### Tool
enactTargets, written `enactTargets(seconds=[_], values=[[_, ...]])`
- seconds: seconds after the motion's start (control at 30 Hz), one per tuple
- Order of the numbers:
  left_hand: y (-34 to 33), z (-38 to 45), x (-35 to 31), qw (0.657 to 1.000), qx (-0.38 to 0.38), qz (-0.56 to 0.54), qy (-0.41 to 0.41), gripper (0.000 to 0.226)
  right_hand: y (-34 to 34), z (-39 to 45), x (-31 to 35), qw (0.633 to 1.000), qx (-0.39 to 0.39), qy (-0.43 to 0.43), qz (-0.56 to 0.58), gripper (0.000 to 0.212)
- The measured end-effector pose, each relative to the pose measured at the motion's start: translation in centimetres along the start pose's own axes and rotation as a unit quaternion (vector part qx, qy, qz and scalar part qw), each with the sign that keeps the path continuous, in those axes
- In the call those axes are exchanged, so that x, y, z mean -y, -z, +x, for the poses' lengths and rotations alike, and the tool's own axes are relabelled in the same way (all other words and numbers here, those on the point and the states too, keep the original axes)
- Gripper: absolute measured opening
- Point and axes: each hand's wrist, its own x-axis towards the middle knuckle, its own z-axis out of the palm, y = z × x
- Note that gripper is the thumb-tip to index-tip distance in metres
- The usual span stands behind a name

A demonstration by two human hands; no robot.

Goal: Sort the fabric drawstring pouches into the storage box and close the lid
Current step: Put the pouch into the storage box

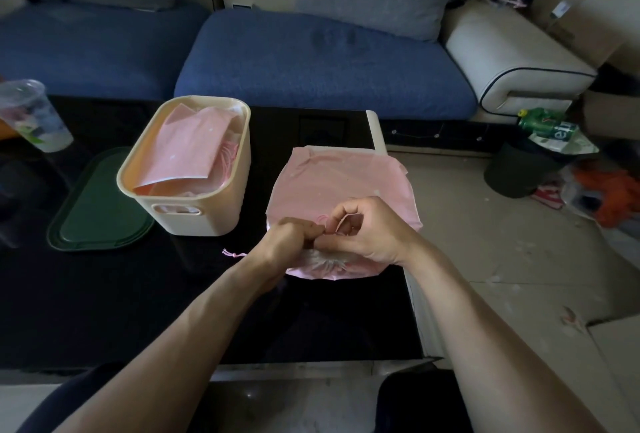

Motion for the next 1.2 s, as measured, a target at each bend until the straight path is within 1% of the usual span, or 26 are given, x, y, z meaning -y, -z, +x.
enactTargets(seconds=[0.1, 0.17, 0.27, 0.3, 0.37, 0.43, 0.5, 0.57, 0.63, 0.67, 0.7, 0.73, 0.8, 0.83, 0.87, 0.9, 0.93, 0.97, 1.0, 1.03, 1.07, 1.1, 1.13, 1.17, 1.2], values=[[0.0, 0.1, 0.2, 1.000, 0.002, 0.025, 0.006, 0.028, 0.0, 0.1, -0.3, 0.999, -0.031, 0.006, -0.038, 0.026], [-0.1, 0.1, 0.2, 1.000, -0.003, 0.024, 0.010, 0.029, 0.1, 0.2, -0.6, 0.998, -0.033, 0.025, -0.048, 0.022], [0.0, 0.1, 0.2, 1.000, -0.012, -0.003, 0.017, 0.027, 0.3, 0.3, -1.1, 0.996, -0.018, 0.028, -0.081, 0.013], [0.1, 0.1, 0.2, 1.000, -0.020, 0.008, 0.011, 0.026, 0.2, 0.3, -1.1, 0.995, -0.014, 0.030, -0.092, 0.010], [0.3, 0.4, 0.3, 0.996, -0.042, 0.077, -0.024, 0.029, 0.1, 0.2, -1.2, 0.995, 0.000, 0.037, -0.095, 0.005], [0.1, 0.5, 0.4, 0.988, -0.062, 0.132, -0.059, 0.038, 0.2, 0.2, -0.9, 0.998, 0.030, 0.022, -0.056, 0.004], [0.2, 0.6, 0.7, 0.982, -0.067, 0.160, -0.073, 0.044, 0.3, 0.1, -0.4, 0.998, 0.049, -0.002, 0.033, 0.014], [0.5, 0.8, 0.9, 0.974, -0.075, 0.200, -0.074, 0.048, 0.7, 0.1, 0.2, 0.988, 0.016, -0.016, 0.155, 0.024], [1.0, 1.2, 1.2, 0.968, -0.083, 0.230, -0.062, 0.051, 1.5, 0.3, 0.3, 0.954, -0.026, -0.024, 0.299, 0.031], [1.1, 1.4, 1.2, 0.966, -0.088, 0.237, -0.056, 0.052, 1.8, 0.4, 0.4, 0.931, -0.040, -0.028, 0.361, 0.029], [1.2, 1.4, 1.2, 0.964, -0.092, 0.245, -0.053, 0.051, 2.1, 0.4, 0.6, 0.904, -0.059, -0.036, 0.421, 0.021], [1.2, 1.4, 1.2, 0.961, -0.092, 0.256, -0.046, 0.049, 2.4, 0.4, 0.7, 0.872, -0.091, -0.050, 0.479, 0.021], [1.3, 1.5, 1.4, 0.953, -0.107, 0.283, -0.028, 0.037, 3.5, 0.2, 0.6, 0.804, -0.183, -0.071, 0.561, 0.038], [1.4, 1.3, 1.3, 0.952, -0.107, 0.284, -0.027, 0.036, 4.4, 0.0, 0.4, 0.776, -0.226, -0.074, 0.584, 0.042], [1.5, 1.3, 1.4, 0.954, -0.100, 0.279, -0.034, 0.035, 5.2, -0.2, 0.1, 0.764, -0.259, -0.074, 0.586, 0.039], [1.6, 1.4, 1.6, 0.960, -0.093, 0.263, -0.031, 0.033, 5.7, -0.2, -0.3, 0.775, -0.283, -0.088, 0.558, 0.035], [1.6, 1.3, 1.5, 0.965, -0.086, 0.246, -0.026, 0.034, 6.0, -0.2, -0.9, 0.809, -0.305, -0.124, 0.487, 0.035], [1.4, 0.9, 1.2, 0.960, -0.069, 0.271, -0.021, 0.040, 6.1, -0.2, -1.6, 0.854, -0.323, -0.175, 0.367, 0.040], [1.4, 0.7, 1.4, 0.956, -0.061, 0.285, -0.044, 0.044, 6.2, -0.3, -2.4, 0.885, -0.336, -0.221, 0.234, 0.046], [1.3, 0.8, 1.5, 0.956, -0.076, 0.280, -0.037, 0.042, 6.2, -0.3, -3.0, 0.900, -0.341, -0.249, 0.111, 0.049], [1.1, 1.0, 1.5, 0.948, -0.084, 0.304, -0.037, 0.038, 6.1, -0.4, -3.6, 0.903, -0.338, -0.265, 0.012, 0.048], [1.1, 1.3, 1.8, 0.942, -0.094, 0.319, -0.037, 0.034, 5.9, -0.5, -3.8, 0.903, -0.326, -0.274, -0.051, 0.047], [1.1, 1.6, 2.0, 0.944, -0.099, 0.314, -0.036, 0.031, 5.6, -0.6, -3.9, 0.907, -0.313, -0.268, -0.090, 0.047], [1.1, 1.8, 2.0, 0.943, -0.091, 0.319, -0.031, 0.029, 5.5, -0.7, -3.8, 0.916, -0.298, -0.243, -0.118, 0.043], [1.1, 1.8, 2.0, 0.940, -0.080, 0.329, -0.032, 0.029, 5.2, -0.6, -3.5, 0.931, -0.275, -0.200, -0.133, 0.033]])
